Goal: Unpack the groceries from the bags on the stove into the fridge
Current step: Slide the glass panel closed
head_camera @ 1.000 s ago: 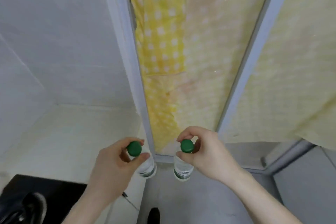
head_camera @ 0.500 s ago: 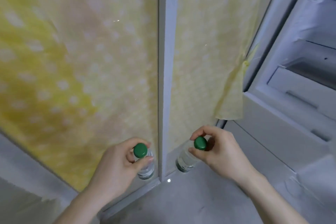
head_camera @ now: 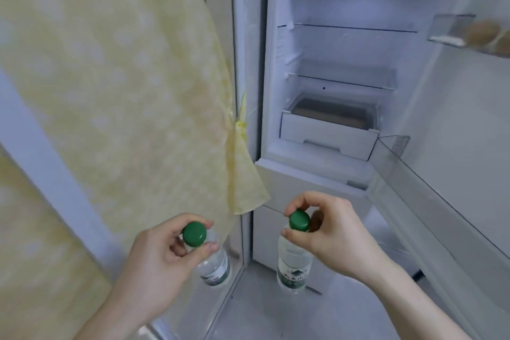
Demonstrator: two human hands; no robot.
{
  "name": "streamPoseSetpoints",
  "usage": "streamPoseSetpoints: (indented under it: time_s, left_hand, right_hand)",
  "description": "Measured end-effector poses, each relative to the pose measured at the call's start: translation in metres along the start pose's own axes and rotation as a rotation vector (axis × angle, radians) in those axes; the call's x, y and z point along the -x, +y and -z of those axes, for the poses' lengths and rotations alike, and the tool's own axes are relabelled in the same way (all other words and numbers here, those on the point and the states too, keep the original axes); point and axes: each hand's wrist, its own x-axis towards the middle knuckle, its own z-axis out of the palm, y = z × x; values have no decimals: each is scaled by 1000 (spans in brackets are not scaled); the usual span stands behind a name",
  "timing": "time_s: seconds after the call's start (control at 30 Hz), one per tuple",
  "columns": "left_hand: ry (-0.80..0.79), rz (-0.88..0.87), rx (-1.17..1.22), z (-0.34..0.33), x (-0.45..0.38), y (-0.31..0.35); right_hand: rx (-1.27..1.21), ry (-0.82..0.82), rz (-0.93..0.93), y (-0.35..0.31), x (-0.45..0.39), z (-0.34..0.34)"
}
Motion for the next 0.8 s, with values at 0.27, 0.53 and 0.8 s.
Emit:
streamPoseSetpoints:
  time_s: [0.27, 0.53, 0.8]
  left_hand:
    - [-67, -107, 58, -56, -122, 31]
    - [-204, -266, 91, -105, -218, 64]
    - [-387, -431, 187, -152, -306, 95]
  right_hand:
    - [3, 124, -39, 30, -69, 57]
    - [52, 296, -111, 49, -97, 103]
    - [66, 492, -241, 61, -108, 120]
